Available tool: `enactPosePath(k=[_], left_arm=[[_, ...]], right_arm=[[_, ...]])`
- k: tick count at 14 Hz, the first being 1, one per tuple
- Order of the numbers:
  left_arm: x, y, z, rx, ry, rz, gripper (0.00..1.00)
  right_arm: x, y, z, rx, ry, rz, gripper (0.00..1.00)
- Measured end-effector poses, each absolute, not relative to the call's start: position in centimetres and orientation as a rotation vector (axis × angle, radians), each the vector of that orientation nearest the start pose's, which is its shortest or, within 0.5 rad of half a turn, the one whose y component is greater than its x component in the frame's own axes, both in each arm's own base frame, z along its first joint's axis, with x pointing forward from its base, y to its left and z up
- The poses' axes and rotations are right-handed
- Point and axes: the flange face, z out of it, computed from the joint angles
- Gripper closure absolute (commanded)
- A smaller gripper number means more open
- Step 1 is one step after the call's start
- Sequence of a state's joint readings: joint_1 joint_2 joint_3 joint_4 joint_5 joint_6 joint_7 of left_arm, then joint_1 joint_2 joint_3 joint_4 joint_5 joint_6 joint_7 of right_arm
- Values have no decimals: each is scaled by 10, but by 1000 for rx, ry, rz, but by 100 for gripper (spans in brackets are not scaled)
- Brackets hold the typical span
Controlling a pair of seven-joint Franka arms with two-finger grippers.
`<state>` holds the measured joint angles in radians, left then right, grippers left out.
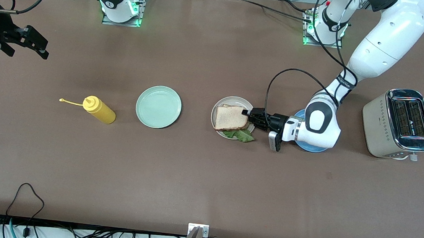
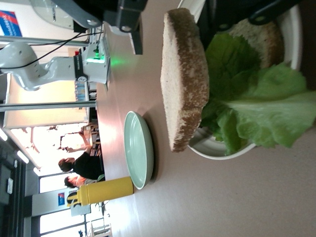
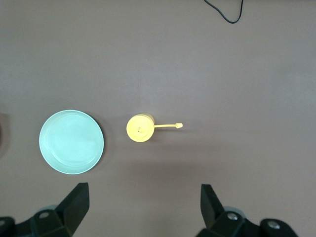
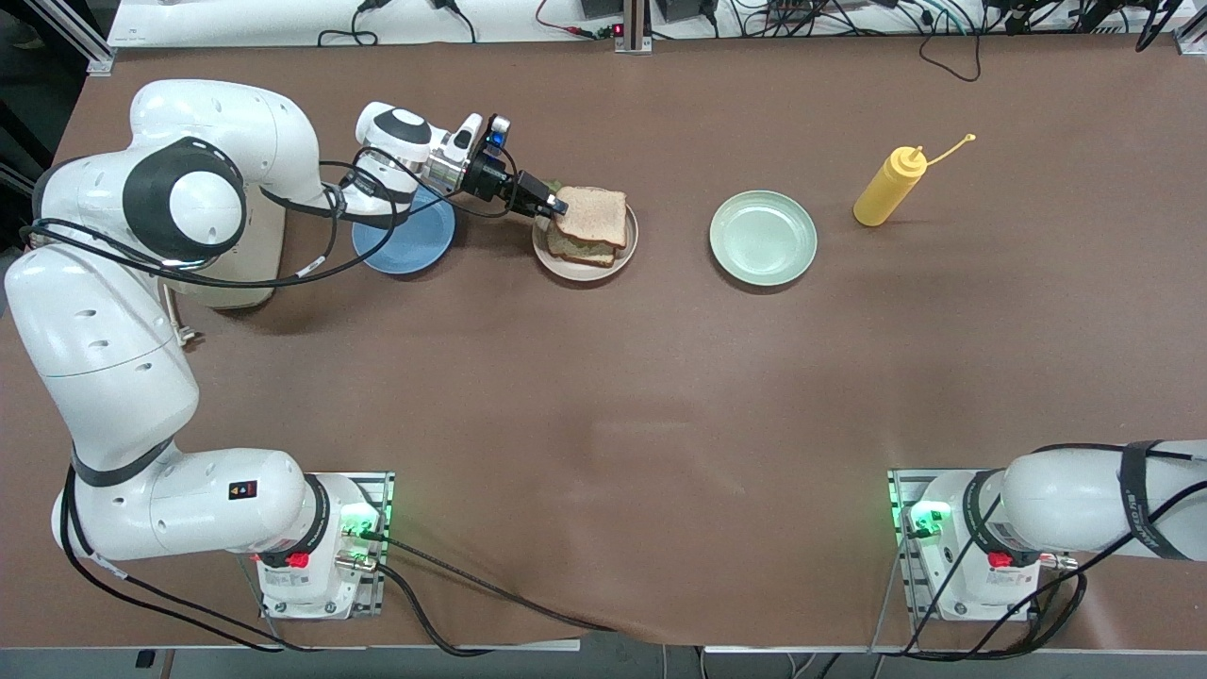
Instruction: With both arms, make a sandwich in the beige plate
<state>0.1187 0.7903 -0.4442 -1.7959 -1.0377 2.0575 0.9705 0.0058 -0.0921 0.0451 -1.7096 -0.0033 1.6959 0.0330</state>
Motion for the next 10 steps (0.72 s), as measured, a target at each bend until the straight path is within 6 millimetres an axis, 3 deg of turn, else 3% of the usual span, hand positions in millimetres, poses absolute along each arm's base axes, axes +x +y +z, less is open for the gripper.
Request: enactPosePath(k=[4, 10], left_arm=[[588, -217, 173, 2032, -579, -151, 0], [597, -203, 258, 2331, -723, -259, 0]], right_arm=[[536, 28, 620, -3143, -29, -122, 0], [536, 28, 625, -3142, -29, -137, 0]])
